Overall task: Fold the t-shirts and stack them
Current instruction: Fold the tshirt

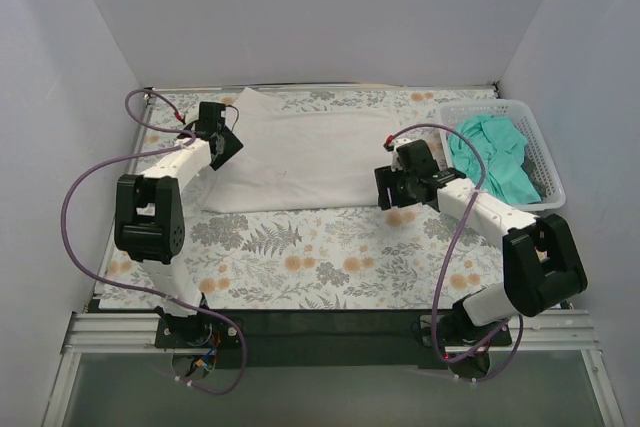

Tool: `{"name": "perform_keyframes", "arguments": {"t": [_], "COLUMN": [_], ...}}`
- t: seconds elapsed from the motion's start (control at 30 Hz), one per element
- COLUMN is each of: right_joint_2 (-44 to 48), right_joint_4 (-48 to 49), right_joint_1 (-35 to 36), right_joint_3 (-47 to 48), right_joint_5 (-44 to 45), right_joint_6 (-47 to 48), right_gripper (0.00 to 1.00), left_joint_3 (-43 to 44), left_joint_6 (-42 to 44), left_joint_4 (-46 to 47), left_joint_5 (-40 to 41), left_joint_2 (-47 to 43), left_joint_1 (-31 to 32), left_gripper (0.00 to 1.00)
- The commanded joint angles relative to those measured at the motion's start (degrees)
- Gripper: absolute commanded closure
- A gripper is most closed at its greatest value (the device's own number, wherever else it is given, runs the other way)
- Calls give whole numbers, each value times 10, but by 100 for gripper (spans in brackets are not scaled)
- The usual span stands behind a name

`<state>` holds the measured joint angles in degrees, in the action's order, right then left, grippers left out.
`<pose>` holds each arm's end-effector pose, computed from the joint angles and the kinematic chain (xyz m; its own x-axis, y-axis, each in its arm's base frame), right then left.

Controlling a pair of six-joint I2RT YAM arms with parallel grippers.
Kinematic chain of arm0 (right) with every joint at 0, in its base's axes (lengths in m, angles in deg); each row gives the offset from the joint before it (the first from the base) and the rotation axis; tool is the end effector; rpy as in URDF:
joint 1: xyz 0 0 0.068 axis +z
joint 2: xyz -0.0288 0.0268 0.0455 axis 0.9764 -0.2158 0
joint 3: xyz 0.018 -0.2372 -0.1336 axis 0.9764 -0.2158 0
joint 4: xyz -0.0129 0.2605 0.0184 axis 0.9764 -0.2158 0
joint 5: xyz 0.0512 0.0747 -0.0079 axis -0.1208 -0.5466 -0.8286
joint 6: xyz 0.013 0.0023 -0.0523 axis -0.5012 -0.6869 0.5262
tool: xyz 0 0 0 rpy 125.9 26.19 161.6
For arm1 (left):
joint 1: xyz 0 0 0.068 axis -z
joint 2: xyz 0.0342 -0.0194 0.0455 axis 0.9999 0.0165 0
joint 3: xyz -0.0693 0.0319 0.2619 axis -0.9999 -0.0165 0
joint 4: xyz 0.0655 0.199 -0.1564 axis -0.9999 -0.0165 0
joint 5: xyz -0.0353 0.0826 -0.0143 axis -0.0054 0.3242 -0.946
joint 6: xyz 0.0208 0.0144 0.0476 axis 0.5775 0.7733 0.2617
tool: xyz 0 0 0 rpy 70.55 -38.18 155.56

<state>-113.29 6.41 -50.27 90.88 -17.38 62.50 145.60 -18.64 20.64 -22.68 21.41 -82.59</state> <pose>0.2649 0.1348 0.2126 -0.7417 -0.2023 -0.6395 -0.3174 0.9458 0.0690 0.3876 -0.0356 0.2056 -0.1102 -0.9520 -0.2855 -0.7977 0.2561 -0.5460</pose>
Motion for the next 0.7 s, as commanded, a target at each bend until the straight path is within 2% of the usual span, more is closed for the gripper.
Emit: {"name": "perform_keyframes", "arguments": {"t": [0.0, 0.07, 0.13, 0.3, 0.4, 0.67], "right_joint_2": [-14, -24, -44, -110, -141, -221], "right_joint_4": [10, 18, 29, 47, 79, 112], "right_joint_1": [-52, -70, -88, -108, -115, -129], "right_joint_3": [46, 59, 69, 110, 118, 143], "right_joint_5": [-21, -41, -49, -52, -54, -42], "right_joint_6": [-16, -23, -27, -32, -34, -41], "right_gripper": [43, 47, 55, 70, 79, 85], "left_joint_3": [-11, -47, -93, -169, -209, -257], "left_joint_6": [-25, -37, -37, -42, -46, -55], "left_joint_4": [-18, -31, -34, -34, -16, -9], "left_joint_5": [48, 44, 42, 34, 29, 52], "left_joint_2": [-91, -120, -160, -196, -196, -161], "left_joint_1": [-6, -6, -5, -6, -6, -37], "left_gripper": [50, 49, 49, 64, 69, 78]}}
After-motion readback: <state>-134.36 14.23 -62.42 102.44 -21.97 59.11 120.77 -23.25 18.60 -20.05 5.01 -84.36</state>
